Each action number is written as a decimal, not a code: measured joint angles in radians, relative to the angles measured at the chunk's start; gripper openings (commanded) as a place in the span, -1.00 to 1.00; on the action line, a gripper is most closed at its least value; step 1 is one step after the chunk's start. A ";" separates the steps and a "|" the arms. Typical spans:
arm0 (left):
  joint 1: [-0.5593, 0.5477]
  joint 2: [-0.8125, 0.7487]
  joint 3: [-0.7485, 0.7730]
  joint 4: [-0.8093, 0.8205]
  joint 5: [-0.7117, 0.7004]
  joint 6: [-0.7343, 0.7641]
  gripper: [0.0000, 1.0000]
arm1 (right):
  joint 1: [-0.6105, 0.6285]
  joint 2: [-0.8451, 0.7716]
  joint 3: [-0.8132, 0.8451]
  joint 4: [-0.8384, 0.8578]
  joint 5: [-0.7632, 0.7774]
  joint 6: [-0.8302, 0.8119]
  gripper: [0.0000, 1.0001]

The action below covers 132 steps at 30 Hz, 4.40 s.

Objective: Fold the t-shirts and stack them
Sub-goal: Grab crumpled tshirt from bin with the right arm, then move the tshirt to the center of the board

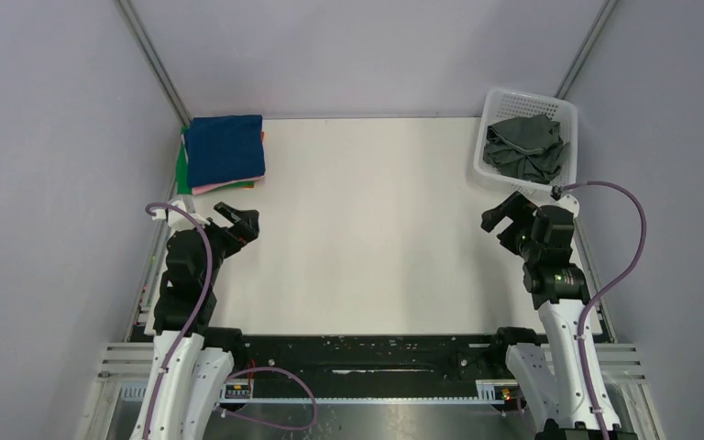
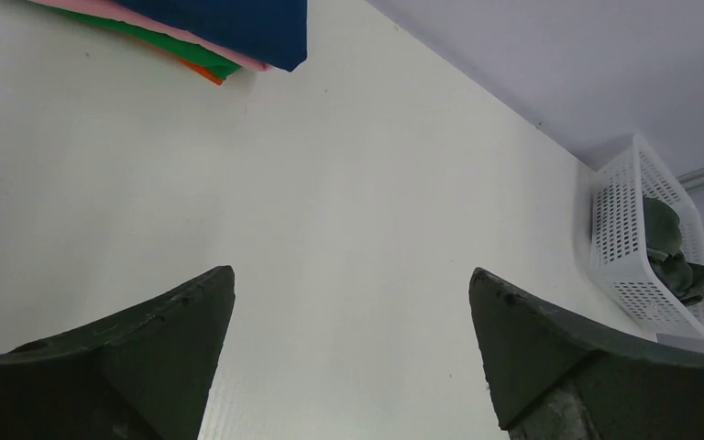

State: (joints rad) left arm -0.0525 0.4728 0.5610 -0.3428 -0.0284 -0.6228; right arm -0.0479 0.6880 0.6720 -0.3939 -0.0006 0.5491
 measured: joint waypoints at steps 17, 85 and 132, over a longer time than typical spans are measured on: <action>0.000 0.034 0.002 -0.003 -0.018 -0.003 0.98 | 0.000 0.784 0.806 -0.020 0.189 -0.283 0.97; 0.000 0.286 0.039 0.189 -0.278 0.019 0.98 | -0.171 1.862 1.619 -0.305 0.261 -1.947 -0.84; 0.000 0.069 0.071 -0.116 -0.214 -0.033 0.98 | 0.329 0.850 1.167 0.341 0.155 -0.868 -1.00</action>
State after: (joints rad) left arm -0.0525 0.5423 0.6319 -0.4587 -0.2420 -0.6559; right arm 0.2813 1.5379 1.8385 -0.0528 0.1543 -0.3187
